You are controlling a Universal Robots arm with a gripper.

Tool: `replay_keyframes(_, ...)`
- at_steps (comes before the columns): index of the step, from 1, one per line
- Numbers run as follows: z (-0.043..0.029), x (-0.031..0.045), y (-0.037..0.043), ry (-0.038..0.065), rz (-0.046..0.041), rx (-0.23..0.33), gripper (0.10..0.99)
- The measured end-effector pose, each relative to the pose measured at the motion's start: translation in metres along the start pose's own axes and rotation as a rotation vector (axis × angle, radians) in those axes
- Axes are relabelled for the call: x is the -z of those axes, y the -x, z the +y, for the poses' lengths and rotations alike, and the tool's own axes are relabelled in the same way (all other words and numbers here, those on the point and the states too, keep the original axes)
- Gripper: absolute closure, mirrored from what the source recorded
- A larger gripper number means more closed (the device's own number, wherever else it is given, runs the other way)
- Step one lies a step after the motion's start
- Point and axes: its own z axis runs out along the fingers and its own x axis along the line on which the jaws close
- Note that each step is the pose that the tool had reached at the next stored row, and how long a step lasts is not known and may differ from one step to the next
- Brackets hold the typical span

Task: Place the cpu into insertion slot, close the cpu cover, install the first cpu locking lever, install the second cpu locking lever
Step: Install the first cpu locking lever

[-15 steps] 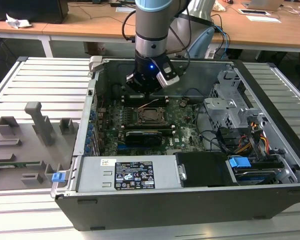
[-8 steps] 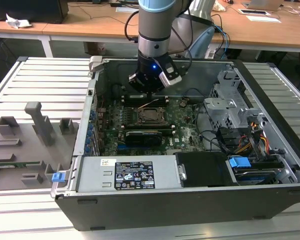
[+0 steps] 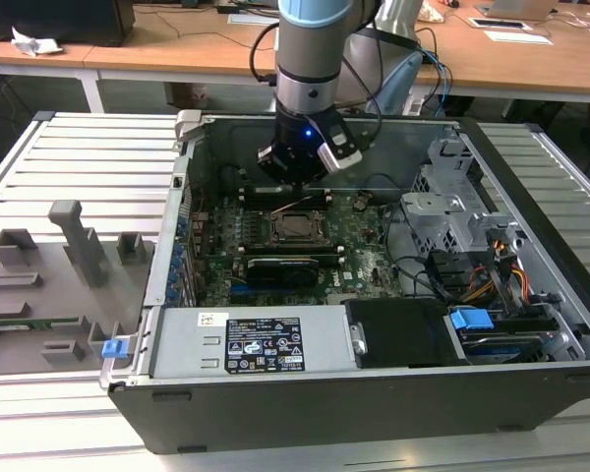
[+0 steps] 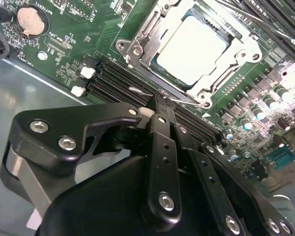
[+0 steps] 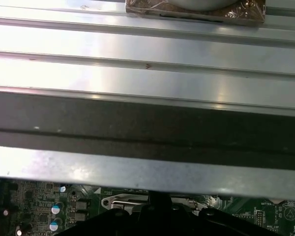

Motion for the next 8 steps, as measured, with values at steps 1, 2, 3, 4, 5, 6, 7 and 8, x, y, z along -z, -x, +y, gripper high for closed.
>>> replay_keyframes(1,-0.0002,-0.0007,0.0004,0.001,-0.0001,0.000,0.976)
replay_keyframes(2,-0.0006,-0.0014,0.0009,0.001,-0.0001,-0.001,0.976)
replay_keyframes(3,-0.0010,-0.0018,0.0017,0.001,-0.0001,-0.002,0.976)
replay_keyframes(4,-0.0012,-0.0022,0.0034,0.001,-0.0003,-0.003,0.976)
replay_keyframes(5,-0.0014,-0.0024,0.0052,0.002,-0.0004,-0.004,0.976)
replay_keyframes(6,-0.0015,-0.0027,0.0058,0.002,-0.0005,-0.004,0.976)
replay_keyframes(7,-0.0015,-0.0029,0.0065,0.002,-0.0005,-0.004,0.976)
replay_keyframes(8,-0.0016,-0.0033,0.0077,0.002,-0.0007,-0.004,0.976)
